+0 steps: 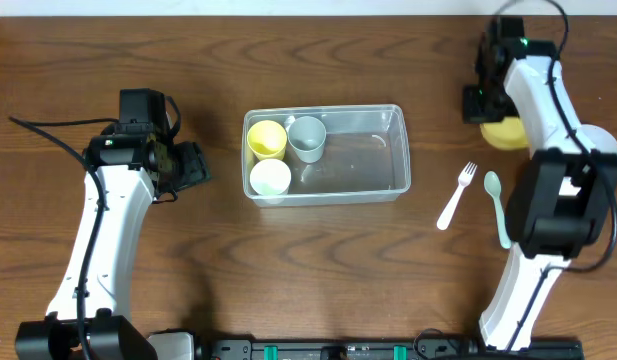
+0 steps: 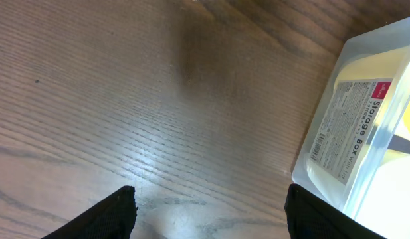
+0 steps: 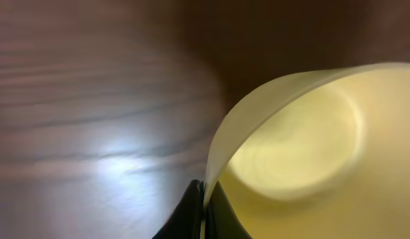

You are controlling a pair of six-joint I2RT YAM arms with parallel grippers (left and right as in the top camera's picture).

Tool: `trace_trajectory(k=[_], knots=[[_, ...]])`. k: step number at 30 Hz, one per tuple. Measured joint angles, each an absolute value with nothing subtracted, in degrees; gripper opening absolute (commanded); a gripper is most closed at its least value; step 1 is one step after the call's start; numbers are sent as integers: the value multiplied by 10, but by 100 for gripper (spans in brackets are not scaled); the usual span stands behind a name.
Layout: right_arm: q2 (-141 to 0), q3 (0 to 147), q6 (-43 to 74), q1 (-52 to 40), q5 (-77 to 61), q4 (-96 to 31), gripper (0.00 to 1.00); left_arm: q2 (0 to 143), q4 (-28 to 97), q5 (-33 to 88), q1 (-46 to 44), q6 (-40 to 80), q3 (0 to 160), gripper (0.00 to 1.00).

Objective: Pack container
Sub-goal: 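Grasp the yellow bowl rim with the right gripper and lift, then place the yellow bowl into the box and withdraw the right gripper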

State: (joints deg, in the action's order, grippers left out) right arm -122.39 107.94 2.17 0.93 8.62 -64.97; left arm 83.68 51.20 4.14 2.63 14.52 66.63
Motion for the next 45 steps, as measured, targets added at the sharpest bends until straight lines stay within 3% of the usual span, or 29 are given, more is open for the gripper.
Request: trace_trajectory(k=[11,22,35,37,41,45], knots=[[-1006,1132,18,-178,29,-722,1,837,513,41,26,145,666,72],[-1109,1094,30,-317,9,-724,2,837,513,41,26,145,666,72],[-1250,1090,39,-330,9,-712,4,837,515,41,26,134,666,72],[-1259,1089,39,-329,11,-703,10,837,515,41,26,134,666,72],[-1262,1089,40,-327,20,-682,41,837,516,41,26,134,666,73],[-1262,1089,40,-323,34,-678,45,837,517,41,26,134,666,72]])
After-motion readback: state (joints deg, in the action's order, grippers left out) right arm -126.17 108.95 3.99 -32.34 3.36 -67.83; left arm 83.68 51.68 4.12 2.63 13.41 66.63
